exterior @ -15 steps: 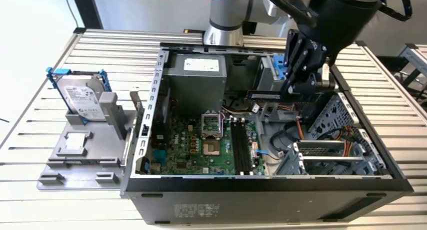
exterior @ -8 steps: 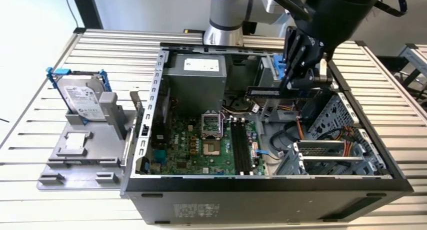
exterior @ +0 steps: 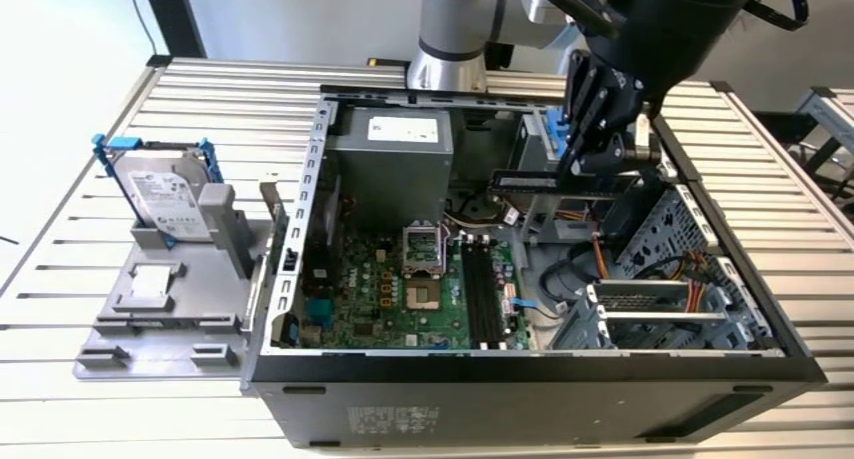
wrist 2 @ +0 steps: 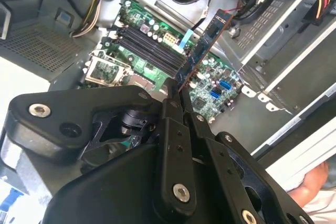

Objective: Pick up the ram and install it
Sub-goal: 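Pick up the ram and move it above insertion slot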

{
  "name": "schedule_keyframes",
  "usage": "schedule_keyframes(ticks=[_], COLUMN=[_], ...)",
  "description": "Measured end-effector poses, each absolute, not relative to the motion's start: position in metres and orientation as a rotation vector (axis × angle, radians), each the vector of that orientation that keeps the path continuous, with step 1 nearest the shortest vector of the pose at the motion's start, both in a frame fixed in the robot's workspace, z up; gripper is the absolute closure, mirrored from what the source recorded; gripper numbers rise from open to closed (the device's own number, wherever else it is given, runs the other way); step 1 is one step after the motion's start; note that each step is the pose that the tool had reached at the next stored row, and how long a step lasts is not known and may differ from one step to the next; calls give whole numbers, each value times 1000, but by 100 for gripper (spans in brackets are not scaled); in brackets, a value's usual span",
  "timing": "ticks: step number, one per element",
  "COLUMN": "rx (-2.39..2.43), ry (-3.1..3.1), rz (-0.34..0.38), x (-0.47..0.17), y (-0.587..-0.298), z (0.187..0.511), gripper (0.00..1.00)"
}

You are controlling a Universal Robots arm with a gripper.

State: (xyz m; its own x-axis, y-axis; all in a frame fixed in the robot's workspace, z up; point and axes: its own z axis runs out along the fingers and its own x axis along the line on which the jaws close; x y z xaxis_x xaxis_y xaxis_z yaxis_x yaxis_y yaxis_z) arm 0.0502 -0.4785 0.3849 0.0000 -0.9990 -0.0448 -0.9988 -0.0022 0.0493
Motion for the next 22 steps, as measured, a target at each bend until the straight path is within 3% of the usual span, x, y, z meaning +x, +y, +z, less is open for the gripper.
schedule_keyframes(ticks=[22], rx=[2166], ry=[-2272], rz=[-105], x=[50], y=[-477], z=[385], gripper=[100])
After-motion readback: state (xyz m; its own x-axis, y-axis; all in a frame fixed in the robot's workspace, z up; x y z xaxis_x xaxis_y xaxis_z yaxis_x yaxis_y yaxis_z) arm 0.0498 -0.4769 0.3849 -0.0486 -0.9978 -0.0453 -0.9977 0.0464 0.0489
